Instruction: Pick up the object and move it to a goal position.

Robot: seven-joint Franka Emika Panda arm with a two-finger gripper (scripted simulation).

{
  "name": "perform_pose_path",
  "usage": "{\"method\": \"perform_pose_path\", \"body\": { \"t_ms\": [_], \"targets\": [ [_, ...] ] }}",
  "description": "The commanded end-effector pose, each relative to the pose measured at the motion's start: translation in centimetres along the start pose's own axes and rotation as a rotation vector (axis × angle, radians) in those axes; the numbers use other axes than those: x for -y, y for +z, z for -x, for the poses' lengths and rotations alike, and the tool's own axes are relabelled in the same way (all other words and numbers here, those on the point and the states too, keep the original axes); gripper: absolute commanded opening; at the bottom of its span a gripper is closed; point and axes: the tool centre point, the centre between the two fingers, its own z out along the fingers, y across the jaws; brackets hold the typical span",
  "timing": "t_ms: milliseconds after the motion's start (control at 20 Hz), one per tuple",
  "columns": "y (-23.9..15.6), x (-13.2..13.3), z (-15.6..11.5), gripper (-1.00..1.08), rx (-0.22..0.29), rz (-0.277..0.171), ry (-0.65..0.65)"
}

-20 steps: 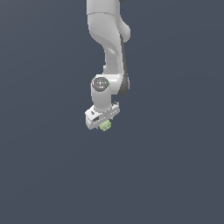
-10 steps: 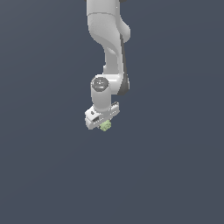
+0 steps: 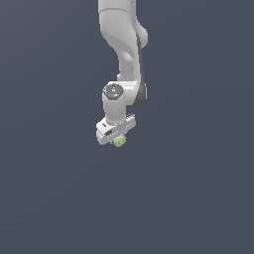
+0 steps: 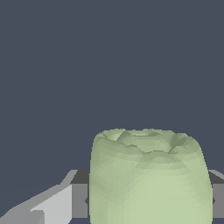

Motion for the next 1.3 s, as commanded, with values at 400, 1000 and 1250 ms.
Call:
{"method": "perform_pose_path", "body": {
  "t_ms": [400,1000,1250],
  "targets": [
    [-6.2,0.9,1.1,-1.00,0.000,0.001,0.000],
    [-18.2,2.6,3.0,-1.00,-0.001,0.000,-0.002],
    [-23.4,3.3,3.8,-1.00,-0.001,-0.001,-0.002]
  ]
}}
